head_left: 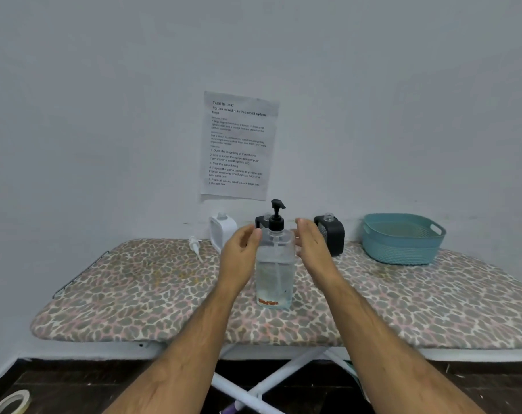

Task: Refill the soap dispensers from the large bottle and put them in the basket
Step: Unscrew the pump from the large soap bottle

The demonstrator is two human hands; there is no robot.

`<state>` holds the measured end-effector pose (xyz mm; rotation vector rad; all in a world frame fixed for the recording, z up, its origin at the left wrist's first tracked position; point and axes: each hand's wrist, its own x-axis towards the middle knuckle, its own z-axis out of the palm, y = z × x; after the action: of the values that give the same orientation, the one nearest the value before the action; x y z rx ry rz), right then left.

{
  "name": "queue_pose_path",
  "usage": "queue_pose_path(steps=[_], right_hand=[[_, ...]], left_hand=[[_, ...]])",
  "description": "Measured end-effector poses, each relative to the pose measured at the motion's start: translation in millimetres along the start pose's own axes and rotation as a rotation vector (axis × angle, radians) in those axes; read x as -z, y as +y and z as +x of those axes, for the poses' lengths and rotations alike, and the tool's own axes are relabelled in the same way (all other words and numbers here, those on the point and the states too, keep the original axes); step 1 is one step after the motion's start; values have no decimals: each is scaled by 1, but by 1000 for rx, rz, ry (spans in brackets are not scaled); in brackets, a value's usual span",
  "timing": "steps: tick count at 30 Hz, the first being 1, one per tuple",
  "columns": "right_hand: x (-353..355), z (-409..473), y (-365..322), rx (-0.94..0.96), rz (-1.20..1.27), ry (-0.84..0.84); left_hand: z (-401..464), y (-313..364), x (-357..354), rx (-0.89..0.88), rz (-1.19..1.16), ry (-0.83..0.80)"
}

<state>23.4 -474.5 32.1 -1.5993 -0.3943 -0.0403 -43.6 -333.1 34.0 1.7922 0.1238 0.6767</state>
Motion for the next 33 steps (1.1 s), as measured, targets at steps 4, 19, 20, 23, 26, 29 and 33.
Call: queue_pose_path(steps=[4, 19, 20, 23, 26, 29, 33], right_hand=[[-14, 2, -8, 34, -10, 55], [-28, 6, 17, 35, 103, 109], [-29, 6, 19, 41, 111, 122], [-34, 8, 23, 50, 135, 144], [-35, 8, 24, 52, 128, 172], [-35, 8, 22, 67, 116, 210], [-42, 8, 28, 99, 94, 275]], left_hand=[[26, 19, -3, -35, 16, -28], [43, 15, -15, -18, -169, -343], [42, 14, -16, -22, -186, -327], [39, 11, -19, -36, -224, -284], [38, 9, -21, -39, -236, -270], [39, 8, -22, -43, -233, -263], [39, 5, -24, -70, -201, -224]])
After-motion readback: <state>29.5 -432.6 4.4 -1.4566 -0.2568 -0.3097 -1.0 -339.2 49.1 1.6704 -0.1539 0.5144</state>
